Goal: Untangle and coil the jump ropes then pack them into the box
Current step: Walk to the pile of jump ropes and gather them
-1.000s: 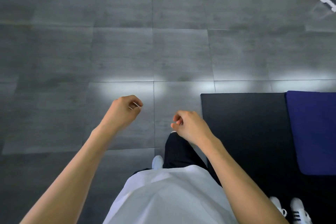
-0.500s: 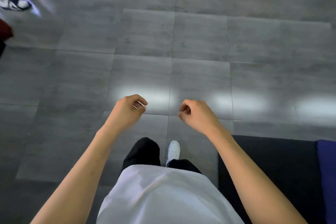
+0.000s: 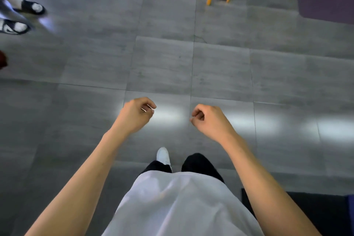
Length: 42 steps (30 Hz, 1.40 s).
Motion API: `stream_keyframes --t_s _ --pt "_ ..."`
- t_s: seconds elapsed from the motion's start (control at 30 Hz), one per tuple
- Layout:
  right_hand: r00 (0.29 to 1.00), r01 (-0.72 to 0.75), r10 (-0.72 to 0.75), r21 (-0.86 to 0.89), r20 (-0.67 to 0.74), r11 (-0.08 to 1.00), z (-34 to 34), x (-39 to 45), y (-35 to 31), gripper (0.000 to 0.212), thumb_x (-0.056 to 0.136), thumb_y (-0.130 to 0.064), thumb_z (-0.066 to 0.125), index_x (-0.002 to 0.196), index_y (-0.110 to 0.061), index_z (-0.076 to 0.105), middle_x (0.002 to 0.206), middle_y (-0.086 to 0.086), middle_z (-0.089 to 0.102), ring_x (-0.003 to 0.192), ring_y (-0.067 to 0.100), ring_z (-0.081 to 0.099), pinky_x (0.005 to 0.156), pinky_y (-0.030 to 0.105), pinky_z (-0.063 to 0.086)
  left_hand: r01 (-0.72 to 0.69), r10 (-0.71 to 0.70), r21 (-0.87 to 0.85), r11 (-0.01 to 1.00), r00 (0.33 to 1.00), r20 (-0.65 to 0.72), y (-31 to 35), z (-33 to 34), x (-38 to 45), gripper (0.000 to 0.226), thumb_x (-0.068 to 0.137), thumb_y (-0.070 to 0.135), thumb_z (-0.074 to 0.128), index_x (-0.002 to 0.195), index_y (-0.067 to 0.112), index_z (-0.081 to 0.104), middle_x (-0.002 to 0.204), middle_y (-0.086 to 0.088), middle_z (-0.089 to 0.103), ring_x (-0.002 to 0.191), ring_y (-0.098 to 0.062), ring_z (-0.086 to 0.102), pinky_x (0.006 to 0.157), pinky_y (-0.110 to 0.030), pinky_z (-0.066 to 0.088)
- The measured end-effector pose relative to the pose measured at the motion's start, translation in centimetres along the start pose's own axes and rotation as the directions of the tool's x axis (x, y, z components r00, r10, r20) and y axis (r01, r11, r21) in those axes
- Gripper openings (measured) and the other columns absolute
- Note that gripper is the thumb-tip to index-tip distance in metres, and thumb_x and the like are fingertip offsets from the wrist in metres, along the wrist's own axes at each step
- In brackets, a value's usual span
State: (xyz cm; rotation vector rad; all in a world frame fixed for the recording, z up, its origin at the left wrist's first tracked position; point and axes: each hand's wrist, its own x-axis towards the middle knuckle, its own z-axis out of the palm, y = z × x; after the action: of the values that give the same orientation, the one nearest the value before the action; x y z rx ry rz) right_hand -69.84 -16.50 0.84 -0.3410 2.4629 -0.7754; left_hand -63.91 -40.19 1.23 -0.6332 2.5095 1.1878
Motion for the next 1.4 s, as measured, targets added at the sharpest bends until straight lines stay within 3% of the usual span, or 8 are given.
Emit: stream_keyframes --t_s 0.17,0.4,0.7,0.83,1.0,1.07,1.3,1.4 --pt "0.999 -0.026 0.027 0.06 -0.026 0.998 -2.9 9.0 -2.8 0.007 0.085 -0.026 0.068 0.09 -0.023 0.064 0.076 -0.015 0.061 0.075 0.011 0.06 0.075 0.036 0.055 -0.026 0.026 0.015 1.0 1.0 0.015 2.9 -4.7 9.4 0.015 0.09 0.015 0.057 0.091 0.027 0.066 0.085 0.009 0.068 0.081 -0.011 0.063 0.054 -0.017 0.044" --pt "1.0 -0.017 0.018 0.076 -0.009 0.997 -8.2 25.3 -3.7 0.005 0.082 -0.026 0.065 0.086 -0.025 0.062 0.076 -0.015 0.063 0.078 0.013 0.063 0.077 0.039 0.055 -0.043 0.042 0.039 0.998 0.999 0.011 8.2 -8.9 25.3 0.018 0.088 0.015 0.059 0.083 0.032 0.064 0.074 0.01 0.066 0.071 -0.011 0.062 0.051 -0.012 0.043" --pt "1.0 0.015 -0.015 0.091 0.004 0.996 -18.6 45.7 -7.7 0.006 0.083 -0.023 0.064 0.087 -0.019 0.064 0.076 -0.013 0.065 0.077 0.013 0.064 0.075 0.037 0.055 -0.046 0.046 0.046 0.998 0.999 0.003 16.9 -14.4 44.0 0.014 0.086 0.013 0.06 0.087 0.025 0.067 0.074 0.01 0.066 0.072 -0.004 0.06 0.057 -0.003 0.039" --pt "0.999 0.004 -0.001 0.073 -0.047 0.997 -22.7 55.4 -8.8 0.005 0.081 -0.025 0.066 0.085 -0.024 0.063 0.074 -0.013 0.064 0.076 0.012 0.063 0.074 0.033 0.055 -0.027 0.025 0.057 0.998 0.999 0.042 19.1 -16.0 53.2 0.018 0.085 0.012 0.059 0.085 0.028 0.066 0.073 0.013 0.065 0.07 0.004 0.058 0.058 -0.005 0.04" --pt "0.994 -0.013 0.018 0.042 -0.106 0.999 -28.9 69.2 -11.5 0.003 0.082 -0.023 0.066 0.083 -0.024 0.063 0.068 -0.016 0.062 0.071 0.01 0.062 0.069 0.029 0.053 -0.053 0.045 0.066 0.996 0.992 0.116 22.4 -18.9 66.2 0.022 0.085 0.012 0.06 0.081 0.033 0.063 0.075 0.012 0.065 0.072 0.005 0.058 0.062 -0.011 0.041" --pt "0.992 -0.017 0.022 0.043 -0.123 0.999 -31.6 74.3 -12.9 0.004 0.081 -0.021 0.067 0.082 -0.023 0.064 0.066 -0.015 0.06 0.07 0.01 0.06 0.068 0.027 0.05 -0.064 0.055 0.07 0.996 0.991 0.126 24.3 -20.8 71.1 0.02 0.085 0.012 0.06 0.082 0.031 0.064 0.078 0.012 0.066 0.072 0.004 0.057 0.06 -0.007 0.039" --pt "0.988 -0.074 0.081 0.06 -0.128 0.995 -39.4 90.1 -14.4 0.004 0.08 -0.02 0.066 0.083 -0.022 0.065 0.069 -0.015 0.06 0.076 0.014 0.064 0.072 0.034 0.055 -0.126 0.117 0.042 0.991 0.976 0.184 32.5 -25.8 87.6 0.018 0.085 0.012 0.06 0.086 0.029 0.066 0.079 0.014 0.065 0.068 0.005 0.058 0.05 -0.007 0.039" --pt "0.99 -0.109 0.116 0.087 -0.082 0.99 -42.2 96.3 -13.4 0.008 0.08 -0.02 0.067 0.08 -0.026 0.061 0.071 -0.014 0.062 0.077 0.014 0.064 0.074 0.033 0.054 -0.149 0.141 0.045 0.988 0.981 0.134 36.0 -26.9 95.5 0.017 0.084 0.012 0.063 0.085 0.029 0.066 0.077 0.014 0.065 0.068 0.011 0.057 0.057 -0.003 0.038"
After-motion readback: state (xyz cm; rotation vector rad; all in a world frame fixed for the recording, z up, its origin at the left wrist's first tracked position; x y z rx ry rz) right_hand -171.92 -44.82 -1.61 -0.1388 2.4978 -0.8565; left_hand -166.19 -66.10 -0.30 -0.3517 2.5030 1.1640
